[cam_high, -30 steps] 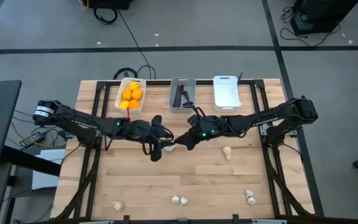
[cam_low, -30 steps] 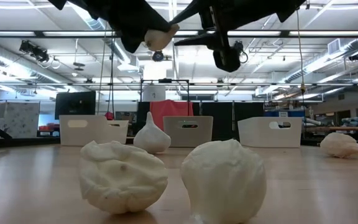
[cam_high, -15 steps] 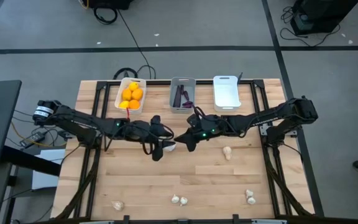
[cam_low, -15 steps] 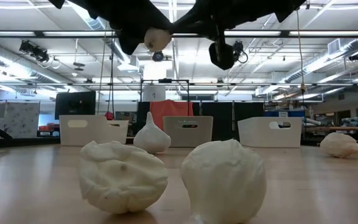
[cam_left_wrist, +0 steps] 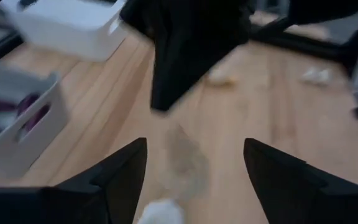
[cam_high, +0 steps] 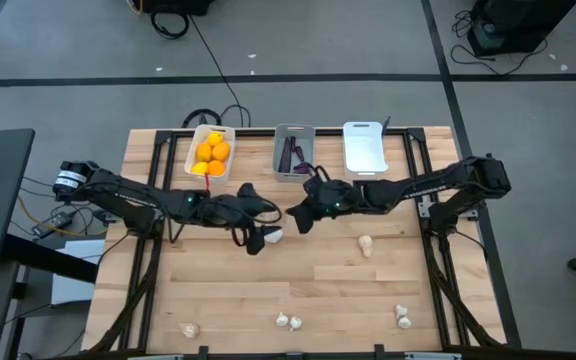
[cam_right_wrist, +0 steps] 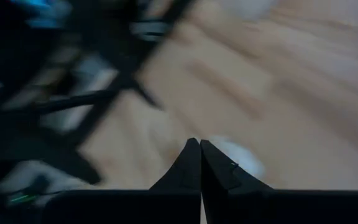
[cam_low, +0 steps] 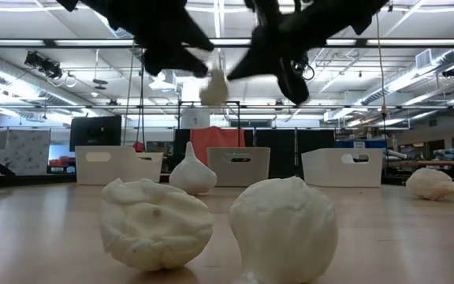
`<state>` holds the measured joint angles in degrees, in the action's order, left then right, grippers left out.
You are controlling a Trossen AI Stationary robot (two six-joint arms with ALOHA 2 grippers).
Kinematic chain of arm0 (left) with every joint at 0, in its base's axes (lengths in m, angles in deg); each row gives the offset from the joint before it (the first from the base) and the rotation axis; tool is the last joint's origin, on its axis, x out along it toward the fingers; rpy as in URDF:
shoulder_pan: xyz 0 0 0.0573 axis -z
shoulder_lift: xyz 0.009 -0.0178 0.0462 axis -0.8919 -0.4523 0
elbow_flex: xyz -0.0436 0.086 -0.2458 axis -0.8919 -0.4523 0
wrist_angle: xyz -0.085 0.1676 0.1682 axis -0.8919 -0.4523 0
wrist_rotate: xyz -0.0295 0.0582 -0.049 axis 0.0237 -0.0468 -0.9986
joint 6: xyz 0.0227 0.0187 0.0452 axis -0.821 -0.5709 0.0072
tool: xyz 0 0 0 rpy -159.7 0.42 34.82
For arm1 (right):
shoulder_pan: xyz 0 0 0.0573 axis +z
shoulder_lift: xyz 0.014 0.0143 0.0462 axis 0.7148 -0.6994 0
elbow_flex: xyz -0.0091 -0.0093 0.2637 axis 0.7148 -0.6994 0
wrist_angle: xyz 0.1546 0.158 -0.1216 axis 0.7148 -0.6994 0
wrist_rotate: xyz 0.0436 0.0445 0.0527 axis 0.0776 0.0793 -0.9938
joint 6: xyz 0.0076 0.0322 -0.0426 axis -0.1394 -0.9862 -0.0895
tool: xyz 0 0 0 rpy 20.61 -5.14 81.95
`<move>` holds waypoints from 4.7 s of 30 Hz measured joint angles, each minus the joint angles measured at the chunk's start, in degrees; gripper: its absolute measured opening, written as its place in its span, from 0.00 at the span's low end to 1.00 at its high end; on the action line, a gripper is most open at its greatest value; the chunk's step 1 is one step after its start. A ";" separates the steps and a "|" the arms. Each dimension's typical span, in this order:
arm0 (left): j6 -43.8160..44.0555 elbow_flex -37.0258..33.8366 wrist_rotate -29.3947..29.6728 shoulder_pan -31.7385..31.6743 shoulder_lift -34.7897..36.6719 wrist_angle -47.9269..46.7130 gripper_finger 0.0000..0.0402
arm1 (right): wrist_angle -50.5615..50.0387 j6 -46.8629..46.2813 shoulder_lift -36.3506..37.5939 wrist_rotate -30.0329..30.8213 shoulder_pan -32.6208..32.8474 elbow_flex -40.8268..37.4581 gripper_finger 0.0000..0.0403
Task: Sort produce into baskets
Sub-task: Put the garlic into the right white bin
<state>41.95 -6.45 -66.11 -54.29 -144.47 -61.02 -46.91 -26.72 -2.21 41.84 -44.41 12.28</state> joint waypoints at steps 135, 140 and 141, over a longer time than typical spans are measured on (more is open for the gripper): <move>20.31 0.02 -27.51 -24.57 -3.30 19.37 0.42 | -22.61 6.47 8.25 2.60 -11.07 0.00 0.56; 20.30 0.02 -27.35 -24.53 -3.30 19.34 0.42 | -31.50 9.67 13.90 8.99 -15.89 0.07 0.57; 20.35 0.02 -27.27 -24.53 -3.30 19.25 0.42 | -33.74 10.49 14.60 10.45 -17.07 0.06 0.58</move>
<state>62.30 -6.43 -93.38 -78.81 -147.77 -41.77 -80.65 -16.23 12.39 52.29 -61.47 12.34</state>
